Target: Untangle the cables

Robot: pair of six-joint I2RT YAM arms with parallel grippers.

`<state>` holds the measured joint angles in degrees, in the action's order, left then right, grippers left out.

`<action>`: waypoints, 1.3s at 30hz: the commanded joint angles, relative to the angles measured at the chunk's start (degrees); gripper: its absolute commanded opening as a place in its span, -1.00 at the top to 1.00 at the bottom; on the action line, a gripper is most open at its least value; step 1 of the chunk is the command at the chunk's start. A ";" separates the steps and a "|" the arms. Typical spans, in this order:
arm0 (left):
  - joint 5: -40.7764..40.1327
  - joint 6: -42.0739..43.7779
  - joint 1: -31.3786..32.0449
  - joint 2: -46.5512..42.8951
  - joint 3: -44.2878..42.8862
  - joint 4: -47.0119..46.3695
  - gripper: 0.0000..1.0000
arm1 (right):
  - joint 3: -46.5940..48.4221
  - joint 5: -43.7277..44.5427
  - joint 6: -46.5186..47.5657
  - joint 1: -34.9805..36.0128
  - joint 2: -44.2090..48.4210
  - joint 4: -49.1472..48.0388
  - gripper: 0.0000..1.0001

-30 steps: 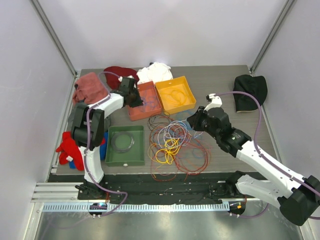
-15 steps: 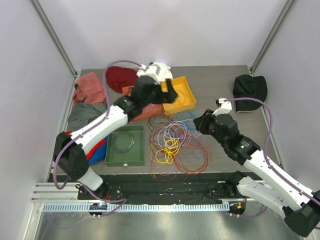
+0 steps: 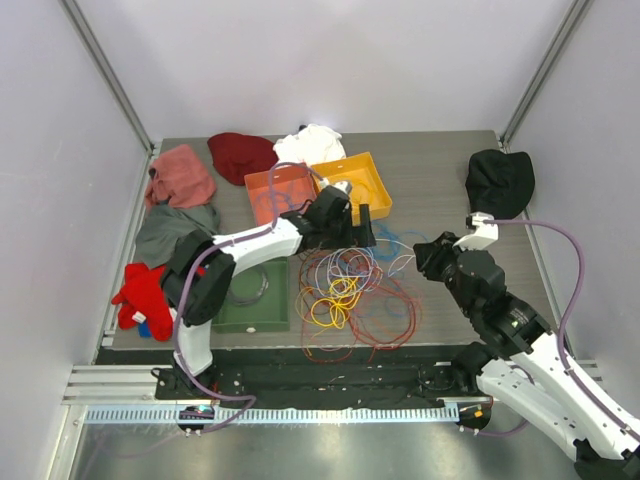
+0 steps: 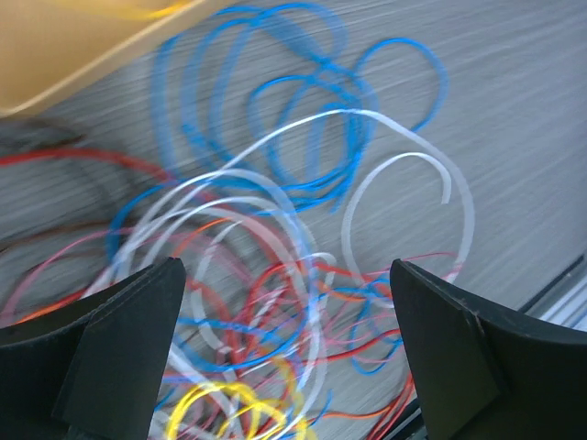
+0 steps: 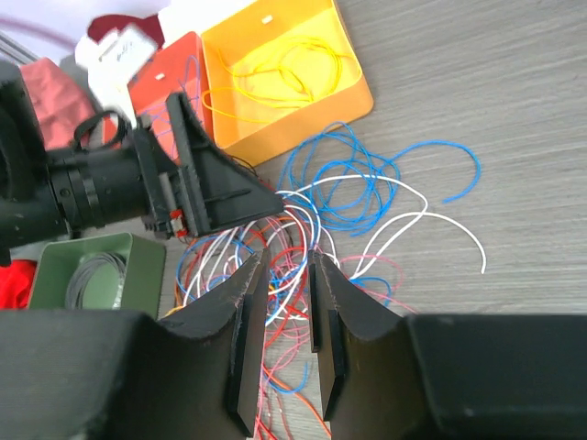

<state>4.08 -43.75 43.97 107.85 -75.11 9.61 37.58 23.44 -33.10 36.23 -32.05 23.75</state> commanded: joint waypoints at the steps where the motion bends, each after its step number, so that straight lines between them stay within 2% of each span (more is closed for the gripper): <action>1: -1.70 2.79 1.30 3.06 -7.68 1.64 -0.99 | -0.93 1.34 -0.38 0.25 -0.03 0.60 0.37; 8: -1.70 4.45 2.44 7.19 -10.22 -0.56 -1.00 | -1.90 1.87 0.49 0.16 0.77 1.13 0.37; 11: -1.62 5.33 2.44 10.35 -12.59 0.24 -0.87 | -1.90 1.78 0.67 0.16 0.59 1.21 0.37; 16: -0.30 5.60 2.53 13.96 -14.88 -1.87 -0.49 | -2.07 2.48 1.29 0.16 1.11 1.83 0.37; 20: -0.21 5.95 2.53 16.51 -18.31 -2.22 -0.32 | -2.08 2.66 1.73 0.25 1.12 2.18 0.37; 23: 0.31 6.13 2.44 18.27 -19.98 -2.31 -0.03 | -2.08 2.84 1.81 0.25 1.03 2.44 0.36; 24: 0.41 6.13 2.53 18.70 -20.16 -2.31 0.22 | -2.08 2.84 1.90 0.16 1.03 2.53 0.36; 26: 0.41 5.95 2.53 18.54 -19.81 -2.40 0.48 | -1.99 3.01 1.73 0.25 1.29 2.71 0.37; 27: 0.41 5.95 2.53 18.19 -19.38 -2.31 0.71 | -1.90 3.01 1.73 0.25 1.38 2.88 0.38; 29: -0.29 6.48 2.53 15.64 -17.45 -2.49 0.98 | -1.72 3.10 1.73 0.16 1.73 3.06 0.38; 34: -3.72 8.85 2.53 2.67 -11.56 -1.61 1.00 | -1.72 2.66 1.02 0.25 1.91 2.97 0.40; 37: -6.97 11.83 2.62 -4.65 -10.67 3.56 1.00 | -1.46 2.23 0.58 0.25 1.99 2.88 0.41; 39: -9.07 14.81 2.62 -13.08 -10.50 6.81 1.00 | -1.46 1.87 0.85 0.16 2.52 2.88 0.42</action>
<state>-0.01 -34.96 46.26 111.37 -84.60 13.65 35.31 24.95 -31.88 36.23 -30.61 27.79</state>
